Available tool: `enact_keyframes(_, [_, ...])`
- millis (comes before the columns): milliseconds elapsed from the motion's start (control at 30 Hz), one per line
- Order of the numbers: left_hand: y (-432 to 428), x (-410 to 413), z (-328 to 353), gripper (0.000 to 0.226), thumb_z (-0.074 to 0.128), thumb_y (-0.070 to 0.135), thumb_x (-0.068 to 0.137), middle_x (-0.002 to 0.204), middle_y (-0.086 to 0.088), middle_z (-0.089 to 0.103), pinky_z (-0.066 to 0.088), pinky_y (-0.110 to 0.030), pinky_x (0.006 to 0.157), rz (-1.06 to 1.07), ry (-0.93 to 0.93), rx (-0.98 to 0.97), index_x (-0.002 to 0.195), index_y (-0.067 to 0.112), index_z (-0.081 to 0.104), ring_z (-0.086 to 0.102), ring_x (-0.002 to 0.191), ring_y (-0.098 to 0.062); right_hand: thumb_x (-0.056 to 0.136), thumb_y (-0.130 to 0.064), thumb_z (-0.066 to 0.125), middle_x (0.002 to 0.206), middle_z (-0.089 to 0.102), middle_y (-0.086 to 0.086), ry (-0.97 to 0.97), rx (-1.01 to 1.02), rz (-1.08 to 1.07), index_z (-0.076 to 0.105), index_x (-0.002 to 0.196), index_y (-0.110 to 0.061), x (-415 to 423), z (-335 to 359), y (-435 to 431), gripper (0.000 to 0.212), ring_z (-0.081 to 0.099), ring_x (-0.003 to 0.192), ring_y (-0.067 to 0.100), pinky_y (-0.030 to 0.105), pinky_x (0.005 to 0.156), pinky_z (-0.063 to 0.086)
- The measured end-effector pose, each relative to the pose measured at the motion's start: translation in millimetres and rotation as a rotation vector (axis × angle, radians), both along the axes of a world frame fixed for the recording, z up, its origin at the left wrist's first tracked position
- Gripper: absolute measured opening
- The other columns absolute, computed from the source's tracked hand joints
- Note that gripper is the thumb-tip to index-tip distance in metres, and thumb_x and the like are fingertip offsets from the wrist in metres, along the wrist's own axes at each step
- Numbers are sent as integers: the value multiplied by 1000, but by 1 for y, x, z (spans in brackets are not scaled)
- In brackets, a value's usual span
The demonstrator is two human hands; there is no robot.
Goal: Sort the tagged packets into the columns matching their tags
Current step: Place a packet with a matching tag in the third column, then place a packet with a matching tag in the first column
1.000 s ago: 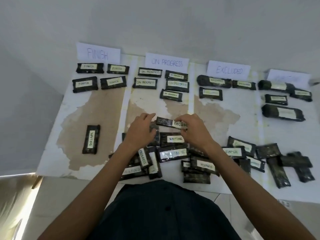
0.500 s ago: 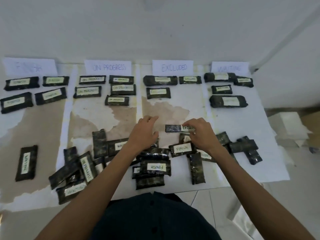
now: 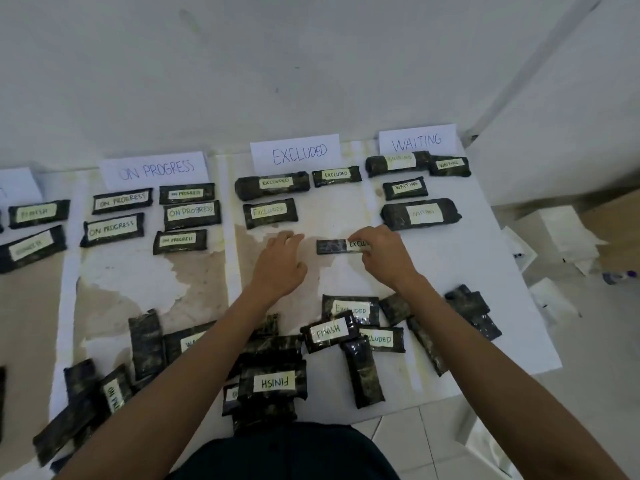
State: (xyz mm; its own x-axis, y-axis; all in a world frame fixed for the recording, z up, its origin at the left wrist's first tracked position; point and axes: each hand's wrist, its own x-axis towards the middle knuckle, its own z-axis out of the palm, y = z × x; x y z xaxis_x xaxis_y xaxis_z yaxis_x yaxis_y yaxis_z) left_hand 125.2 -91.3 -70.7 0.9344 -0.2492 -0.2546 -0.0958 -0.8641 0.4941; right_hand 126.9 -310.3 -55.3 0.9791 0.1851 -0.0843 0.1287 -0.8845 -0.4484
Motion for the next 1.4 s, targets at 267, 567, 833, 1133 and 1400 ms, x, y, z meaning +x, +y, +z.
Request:
enact_keyframes(267, [1,52,-23,65,54,14,85,152,-17,24,24,-46,114,40,-59,81,144,8,28,18,141,-34,70,18,49,107,69,7,-48,-39,36,69,103,-11,77,-29,21,48,56,95,34,41,77,40])
enact_keyframes(567, [-3,95,-40,65,58,9,82,150,-18,27,26,-51,112,39,-112,70,142,9,33,20,140,-39,58,21,51,93,72,10,-142,-35,45,72,91,-10,124,-61,26,50,60,78,36,37,63,41])
enact_keyframes(833, [-2,93,-39,63,58,7,80,146,-22,33,30,-53,108,-14,-158,28,139,5,38,26,136,-41,64,15,45,100,71,17,-132,-16,95,71,96,-4,120,-66,23,45,63,87,40,46,74,50])
enact_keyframes(1133, [4,34,-21,56,56,10,83,136,-17,46,38,-46,102,-54,-93,-62,137,7,42,41,125,-34,78,10,53,123,60,14,84,12,177,63,117,-8,59,-26,28,44,51,114,34,46,93,45])
enact_keyframes(1400, [14,-57,-28,48,55,14,85,127,-11,52,44,-41,93,-103,15,-88,132,11,48,49,112,-30,77,-31,69,127,49,8,310,-256,495,51,130,-19,-53,-12,45,57,44,113,30,40,92,38])
